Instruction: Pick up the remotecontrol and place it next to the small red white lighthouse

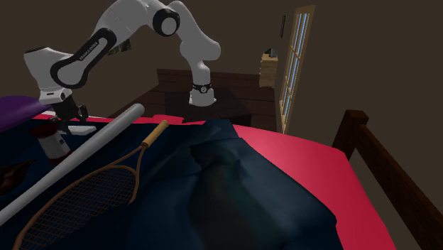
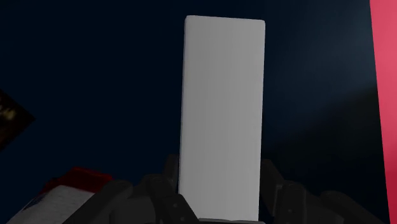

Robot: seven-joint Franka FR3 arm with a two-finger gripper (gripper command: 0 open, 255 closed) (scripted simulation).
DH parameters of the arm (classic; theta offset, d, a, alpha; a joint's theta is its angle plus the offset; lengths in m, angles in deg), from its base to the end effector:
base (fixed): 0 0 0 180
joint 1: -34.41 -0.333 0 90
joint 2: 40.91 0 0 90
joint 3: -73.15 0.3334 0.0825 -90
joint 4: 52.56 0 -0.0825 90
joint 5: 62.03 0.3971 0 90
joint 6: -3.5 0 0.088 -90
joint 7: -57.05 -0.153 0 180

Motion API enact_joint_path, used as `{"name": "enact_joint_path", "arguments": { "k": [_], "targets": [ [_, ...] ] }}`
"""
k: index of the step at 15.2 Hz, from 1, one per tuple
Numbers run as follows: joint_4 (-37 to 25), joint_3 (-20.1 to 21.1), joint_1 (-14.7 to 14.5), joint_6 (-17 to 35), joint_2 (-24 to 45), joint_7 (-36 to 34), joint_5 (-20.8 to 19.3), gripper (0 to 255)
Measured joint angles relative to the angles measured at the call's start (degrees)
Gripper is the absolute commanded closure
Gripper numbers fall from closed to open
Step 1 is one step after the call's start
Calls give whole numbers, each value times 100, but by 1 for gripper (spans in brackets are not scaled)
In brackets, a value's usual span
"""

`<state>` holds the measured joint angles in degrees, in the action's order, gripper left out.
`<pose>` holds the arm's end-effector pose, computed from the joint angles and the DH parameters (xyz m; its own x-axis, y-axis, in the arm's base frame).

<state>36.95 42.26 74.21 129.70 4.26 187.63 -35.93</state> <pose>0.3075 -0.6493 0.1829 0.6243 0.7812 -0.0013 0.7810 -0.6242 -0.0208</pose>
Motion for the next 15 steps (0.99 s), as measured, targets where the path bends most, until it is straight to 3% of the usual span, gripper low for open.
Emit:
{"name": "enact_joint_path", "arguments": {
  "k": [12, 13, 15],
  "targets": [
    [-38, 121, 83, 299, 277, 70, 147, 255],
    [-42, 122, 84, 299, 283, 69, 149, 0],
    [-22, 136, 84, 297, 306, 73, 152, 0]
  ]
}}
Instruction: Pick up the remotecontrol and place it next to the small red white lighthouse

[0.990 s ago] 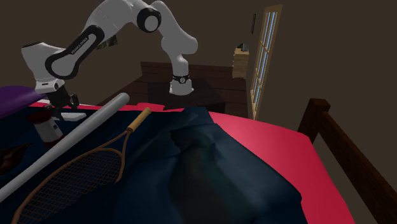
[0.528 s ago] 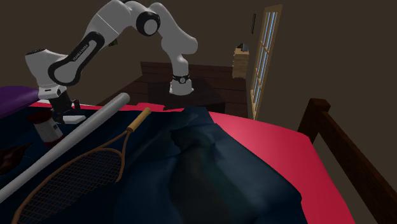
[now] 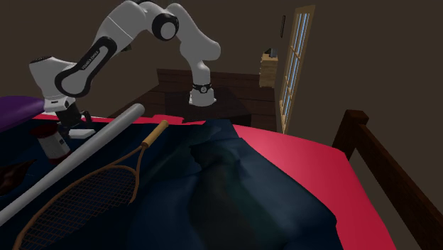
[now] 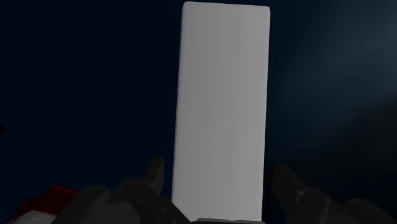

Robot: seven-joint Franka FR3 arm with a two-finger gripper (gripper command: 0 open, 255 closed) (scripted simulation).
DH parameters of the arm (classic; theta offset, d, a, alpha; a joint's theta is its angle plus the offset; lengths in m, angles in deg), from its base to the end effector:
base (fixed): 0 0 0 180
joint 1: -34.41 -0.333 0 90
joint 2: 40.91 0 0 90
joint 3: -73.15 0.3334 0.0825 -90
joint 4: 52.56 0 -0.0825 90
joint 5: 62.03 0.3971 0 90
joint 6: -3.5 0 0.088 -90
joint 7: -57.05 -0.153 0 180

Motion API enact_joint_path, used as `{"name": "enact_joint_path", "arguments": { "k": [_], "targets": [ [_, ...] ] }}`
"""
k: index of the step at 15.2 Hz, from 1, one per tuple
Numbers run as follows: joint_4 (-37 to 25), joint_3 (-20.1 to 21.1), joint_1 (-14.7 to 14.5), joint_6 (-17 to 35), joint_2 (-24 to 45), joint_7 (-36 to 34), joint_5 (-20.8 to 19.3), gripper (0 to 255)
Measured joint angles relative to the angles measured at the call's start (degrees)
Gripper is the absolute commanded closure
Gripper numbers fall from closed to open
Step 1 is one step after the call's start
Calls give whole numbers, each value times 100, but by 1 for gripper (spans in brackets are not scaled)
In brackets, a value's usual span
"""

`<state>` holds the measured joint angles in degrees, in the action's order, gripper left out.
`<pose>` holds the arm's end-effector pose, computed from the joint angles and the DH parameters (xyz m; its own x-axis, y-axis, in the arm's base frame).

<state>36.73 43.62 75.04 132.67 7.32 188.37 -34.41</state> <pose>0.3082 -0.6492 0.1488 0.6241 0.7814 -0.0021 0.7812 -0.6240 -0.0175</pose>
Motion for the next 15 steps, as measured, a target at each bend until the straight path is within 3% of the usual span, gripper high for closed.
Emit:
{"name": "enact_joint_path", "arguments": {
  "k": [15],
  "targets": [
    [9, -197, -130, -435, -439, -113, -214, 0]
  ]
}}
